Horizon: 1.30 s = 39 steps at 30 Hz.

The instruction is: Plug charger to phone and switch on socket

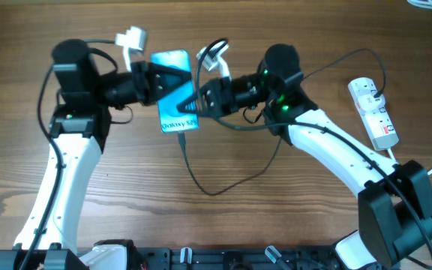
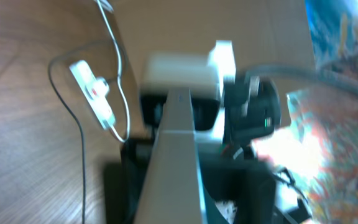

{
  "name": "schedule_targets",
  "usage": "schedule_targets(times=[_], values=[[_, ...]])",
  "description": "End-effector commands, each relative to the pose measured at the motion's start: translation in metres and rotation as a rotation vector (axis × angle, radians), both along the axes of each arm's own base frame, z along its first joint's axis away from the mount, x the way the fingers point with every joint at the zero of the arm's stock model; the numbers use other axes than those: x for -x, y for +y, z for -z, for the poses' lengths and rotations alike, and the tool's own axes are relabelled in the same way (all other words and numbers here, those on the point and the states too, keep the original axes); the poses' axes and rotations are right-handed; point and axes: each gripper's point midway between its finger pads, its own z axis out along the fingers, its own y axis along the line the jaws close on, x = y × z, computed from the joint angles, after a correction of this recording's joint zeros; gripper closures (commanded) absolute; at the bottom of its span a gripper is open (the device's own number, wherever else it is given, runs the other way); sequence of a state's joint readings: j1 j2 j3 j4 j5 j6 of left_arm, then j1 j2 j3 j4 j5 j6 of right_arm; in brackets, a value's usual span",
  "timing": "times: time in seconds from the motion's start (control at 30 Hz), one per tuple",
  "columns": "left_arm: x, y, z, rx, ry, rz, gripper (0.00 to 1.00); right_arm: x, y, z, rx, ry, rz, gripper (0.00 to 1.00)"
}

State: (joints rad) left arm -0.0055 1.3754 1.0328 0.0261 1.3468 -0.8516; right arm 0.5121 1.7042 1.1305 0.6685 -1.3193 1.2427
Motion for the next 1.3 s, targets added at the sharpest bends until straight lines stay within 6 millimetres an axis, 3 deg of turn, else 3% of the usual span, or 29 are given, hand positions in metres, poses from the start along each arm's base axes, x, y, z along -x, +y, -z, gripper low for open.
schedule_targets(times=[0.0, 0.13, 0.33, 0.47, 0.8, 0.97, 1.03, 1.07, 1.13, 1.17, 1.27], values=[[0.006, -0.002, -0.003, 0.001, -0.046, 0.032, 0.96, 0.000, 0.000, -0.008, -0.033, -0.101, -0.008, 0.07], [-0.002, 0.000, 0.000, -0.015, -0.046, -0.015, 0.96, 0.025, -0.009, -0.005, -0.038, -0.145, -0.157, 0.07], [-0.004, 0.000, 0.000, -0.018, -0.045, -0.024, 0.96, 0.024, -0.009, -0.004, -0.042, -0.159, -0.155, 0.10], [-0.005, 0.000, 0.000, -0.020, -0.046, -0.031, 0.96, 0.021, -0.007, 0.010, -0.013, -0.123, -0.137, 0.13], [-0.004, 0.000, 0.003, -0.021, -0.022, -0.031, 0.96, -0.013, 0.003, 0.010, -0.001, -0.152, 0.067, 0.67], [-0.004, 0.001, 0.004, -0.028, -0.042, -0.033, 0.95, -0.014, 0.003, 0.004, -0.024, -0.191, 0.076, 0.96], [-0.005, 0.001, 0.004, -0.030, -0.041, -0.036, 0.85, -0.014, 0.003, 0.005, -0.023, -0.190, 0.076, 0.96], [-0.005, 0.001, 0.004, -0.030, -0.042, -0.037, 0.71, -0.014, 0.003, 0.005, -0.023, -0.190, 0.076, 0.96], [-0.007, 0.002, 0.005, -0.035, -0.042, -0.050, 0.23, -0.015, 0.003, 0.005, -0.023, -0.189, 0.078, 0.96], [-0.010, 0.002, 0.006, -0.039, -0.042, -0.063, 0.12, -0.016, 0.001, 0.005, -0.022, -0.190, 0.082, 0.96], [-0.014, 0.007, 0.006, -0.044, -0.045, -0.088, 0.04, -0.026, -0.007, 0.010, 0.002, -0.156, 0.109, 0.96]])
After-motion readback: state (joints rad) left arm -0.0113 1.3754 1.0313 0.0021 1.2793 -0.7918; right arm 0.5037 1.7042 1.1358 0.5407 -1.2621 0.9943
